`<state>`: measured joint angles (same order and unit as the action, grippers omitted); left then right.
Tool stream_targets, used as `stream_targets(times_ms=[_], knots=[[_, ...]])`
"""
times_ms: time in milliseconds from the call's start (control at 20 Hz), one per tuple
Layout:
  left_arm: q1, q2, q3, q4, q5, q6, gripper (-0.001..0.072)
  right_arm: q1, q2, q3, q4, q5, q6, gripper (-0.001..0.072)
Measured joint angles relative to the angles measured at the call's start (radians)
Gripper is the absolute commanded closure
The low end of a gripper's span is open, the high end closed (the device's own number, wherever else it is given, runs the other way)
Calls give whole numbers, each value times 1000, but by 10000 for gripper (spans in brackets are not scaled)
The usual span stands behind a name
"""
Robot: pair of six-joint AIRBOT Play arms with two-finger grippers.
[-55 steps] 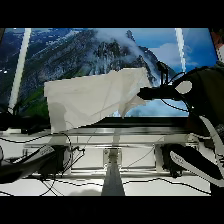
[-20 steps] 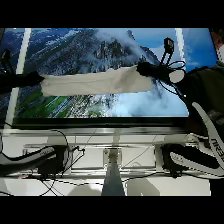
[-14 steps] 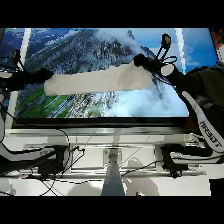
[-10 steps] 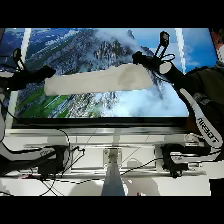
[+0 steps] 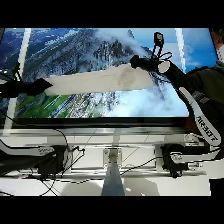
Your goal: Fold the clothes and pants, and hang the long-sleeved shirts on hangers.
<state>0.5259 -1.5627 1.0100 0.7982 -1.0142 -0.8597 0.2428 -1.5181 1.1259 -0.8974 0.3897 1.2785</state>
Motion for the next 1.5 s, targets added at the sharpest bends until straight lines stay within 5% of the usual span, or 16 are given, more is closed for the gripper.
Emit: stream_targets(times_ms=[50, 100, 200, 250, 300, 350, 450, 750, 950, 1500], knots=[[-8, -18, 2, -30, -1, 22, 76, 1, -1, 0, -3, 27, -10, 158], [-19, -36, 5, -55, 5, 35, 204, 1, -2, 0, -5, 50, -21, 166], [-53, -59, 11, -66, 42, 74, 595, 4, -2, 1, -8, 88, -39, 168], [-73, -66, 19, -61, 49, 103, 699, 8, -2, 2, -11, 102, -45, 229], [-95, -70, 33, -61, 48, 128, 698, 15, -2, 5, -14, 112, -51, 436], [-120, -71, 55, -75, 50, 146, 699, 23, -2, 8, -18, 118, -56, 565], [-174, -65, 106, -73, 40, 172, 699, 49, -2, 21, -26, 116, -72, 701], [-357, 89, 216, 40, -24, 192, 698, 154, -11, 45, -44, 37, -88, 703], [-452, 254, 233, 75, -51, 130, 698, 235, -58, 56, -45, 21, -53, 703], [-496, 573, 239, 179, -73, 13, 698, 448, -310, 373, -52, 66, 71, 702]])
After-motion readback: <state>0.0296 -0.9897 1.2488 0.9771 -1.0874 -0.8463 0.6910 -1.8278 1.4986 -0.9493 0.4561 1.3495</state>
